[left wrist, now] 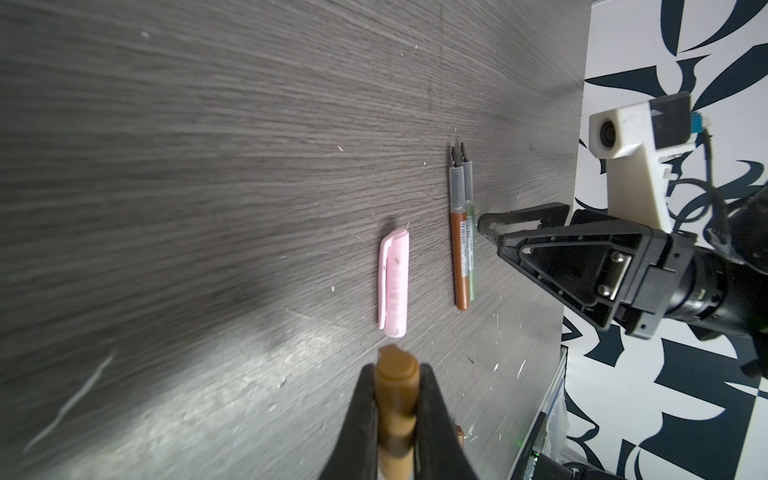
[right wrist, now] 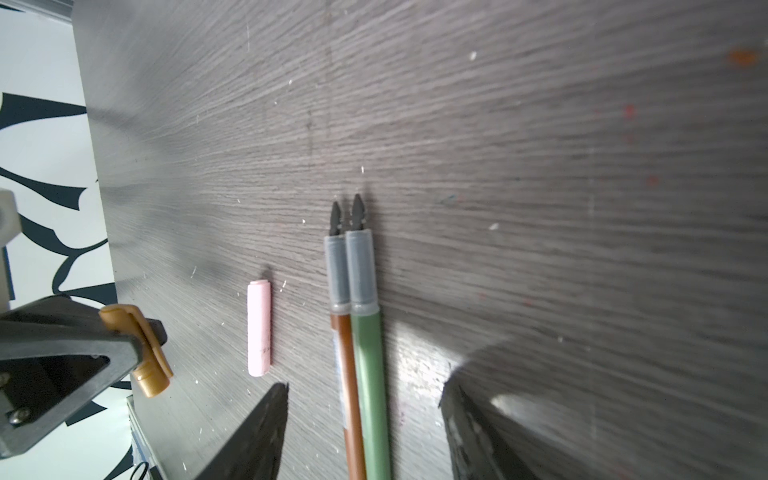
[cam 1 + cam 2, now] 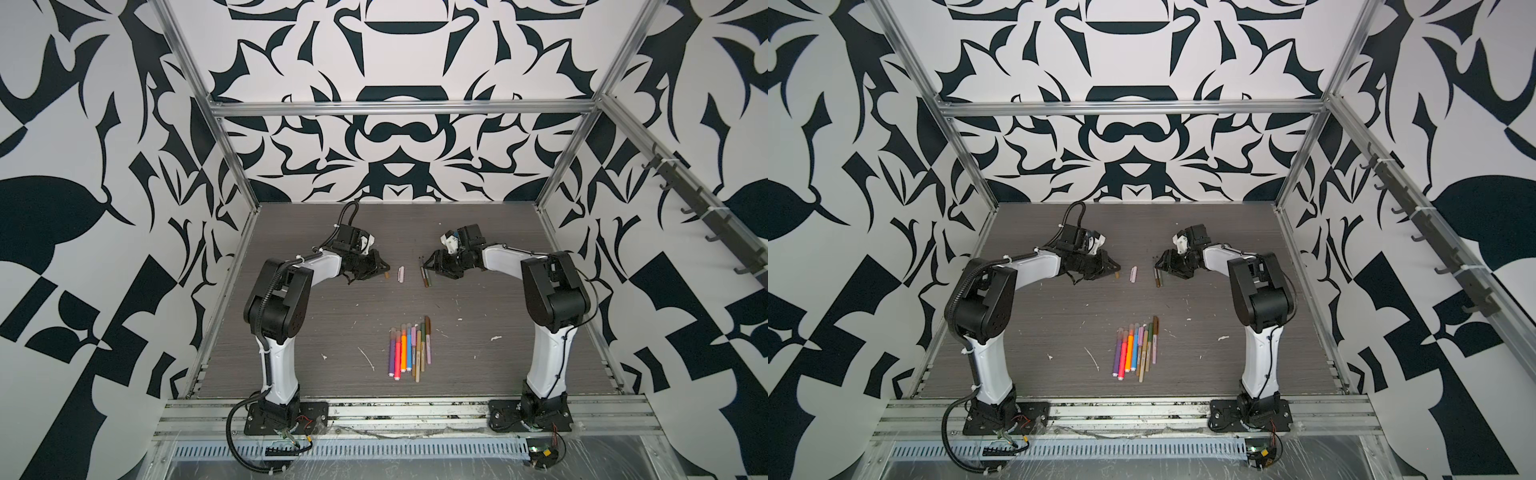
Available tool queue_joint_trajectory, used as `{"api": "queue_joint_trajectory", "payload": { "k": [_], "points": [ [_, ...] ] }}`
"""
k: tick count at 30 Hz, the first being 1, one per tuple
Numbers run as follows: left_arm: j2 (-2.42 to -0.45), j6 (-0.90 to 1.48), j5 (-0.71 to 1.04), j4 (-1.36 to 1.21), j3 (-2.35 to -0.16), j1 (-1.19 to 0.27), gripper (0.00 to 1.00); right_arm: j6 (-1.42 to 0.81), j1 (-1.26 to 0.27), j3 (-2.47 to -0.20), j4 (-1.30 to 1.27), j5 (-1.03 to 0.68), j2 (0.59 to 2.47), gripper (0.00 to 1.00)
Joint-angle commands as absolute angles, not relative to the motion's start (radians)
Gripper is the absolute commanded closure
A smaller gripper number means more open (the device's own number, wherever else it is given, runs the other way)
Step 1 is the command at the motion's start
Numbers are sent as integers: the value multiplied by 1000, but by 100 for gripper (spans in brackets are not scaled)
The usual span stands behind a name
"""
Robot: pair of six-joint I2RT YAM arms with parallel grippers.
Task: Open the pen caps
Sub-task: 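Lower the tan cap beside the pink cap with the left gripper while the right withdraws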
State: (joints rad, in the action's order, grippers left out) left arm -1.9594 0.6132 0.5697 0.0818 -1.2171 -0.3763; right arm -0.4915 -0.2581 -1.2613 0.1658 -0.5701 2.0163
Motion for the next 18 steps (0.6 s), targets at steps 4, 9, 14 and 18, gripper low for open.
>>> {"api": "queue_joint_trajectory", "payload": {
  "k": [4, 9, 14, 18],
  "points": [
    [-1963, 617, 589, 77, -1201, -382, 100, -508, -265, -1232, 168, -526, 1948, 38],
    [-1983, 620, 596, 77, -1205, -382, 100, -517, -265, -1220, 169, -522, 1884, 38],
    [-2014, 630, 607, 79, -1221, -382, 100, -514, -264, -1175, 185, -511, 1779, 40],
    [-2041, 629, 613, 81, -1238, -382, 100, -486, -264, -1085, 213, -478, 1666, 41]
  ]
}}
